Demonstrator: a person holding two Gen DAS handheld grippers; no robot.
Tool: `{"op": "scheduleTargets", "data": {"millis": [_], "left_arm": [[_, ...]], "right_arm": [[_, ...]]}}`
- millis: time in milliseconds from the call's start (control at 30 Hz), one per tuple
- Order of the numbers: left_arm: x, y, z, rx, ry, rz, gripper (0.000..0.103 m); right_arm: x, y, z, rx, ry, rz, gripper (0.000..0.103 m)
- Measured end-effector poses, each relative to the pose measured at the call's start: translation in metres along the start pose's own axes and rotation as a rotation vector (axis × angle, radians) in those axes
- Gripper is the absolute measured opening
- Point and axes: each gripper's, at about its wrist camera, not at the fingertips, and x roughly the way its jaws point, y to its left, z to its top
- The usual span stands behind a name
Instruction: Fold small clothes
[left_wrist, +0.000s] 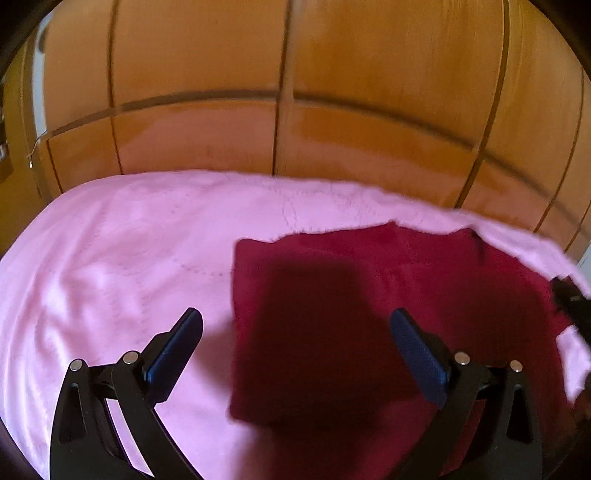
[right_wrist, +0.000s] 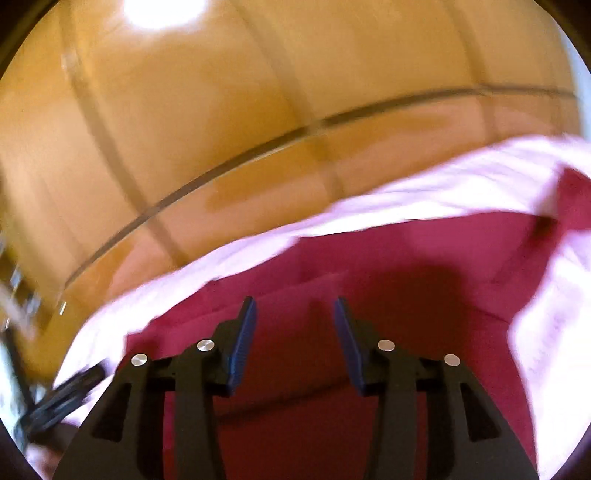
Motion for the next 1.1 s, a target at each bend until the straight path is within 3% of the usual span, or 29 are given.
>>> {"op": "scheduleTargets", "data": {"millis": [100, 200, 267, 333, 400, 467, 533, 633, 800, 933, 1033, 1067, 1100], "left_arm": [[0.031, 0.004, -0.005, -0.033, 0.098, 0.057, 0.1], [0.048, 0.025, -0.018, -0.151, 0.177, 0.023, 0.1], [0.045, 0.026, -0.02, -0.153, 0.162, 0.017, 0.101], [0.047, 0.025, -0.022, -0.143, 0.166, 0.034, 0.101], [0.048, 0.024, -0.023, -0.128, 0.173, 0.06, 0.101], [0.048, 0.017, -0.023, -0.102, 0.169, 0.089, 0.101], [0.05, 0.014, -0.021, -0.099, 0.173, 0.093, 0.101], [0.047, 0.015, -0.02, -0.096, 0.176, 0.1, 0.101], [0.036, 0.014, -0.023, -0.085, 0.16, 0.142, 0.101], [0.036, 0.019, -0.024, -0.087, 0.156, 0.143, 0.101], [0.034, 0.02, -0.02, -0.079, 0.164, 0.169, 0.101], [0.03, 0.018, -0.019, -0.062, 0.158, 0.197, 0.101], [0.023, 0.015, -0.018, -0.04, 0.142, 0.231, 0.101]], "right_arm": [[0.023, 0.047, -0.006, -0.15, 0.102, 0.087, 0.042], [0.06, 0.088, -0.022, -0.256, 0.23, 0.17, 0.036], [0.084, 0.104, -0.036, -0.322, 0.307, 0.163, 0.036], [0.11, 0.106, -0.049, -0.353, 0.391, 0.096, 0.025], [0.113, 0.094, -0.045, -0.285, 0.377, 0.096, 0.006], [0.112, 0.069, -0.038, -0.143, 0.381, 0.117, 0.0], [0.102, 0.051, -0.033, -0.061, 0.368, 0.141, 0.0], [0.079, 0.038, -0.026, -0.067, 0.311, 0.114, 0.0], [0.068, -0.008, -0.019, -0.055, 0.279, -0.053, 0.0], [0.058, -0.045, -0.018, 0.084, 0.24, -0.017, 0.0], [0.049, -0.048, -0.019, 0.102, 0.227, -0.009, 0.0], [0.042, -0.05, -0.019, 0.118, 0.22, 0.011, 0.002], [0.036, -0.05, -0.018, 0.127, 0.207, 0.024, 0.018]]}}
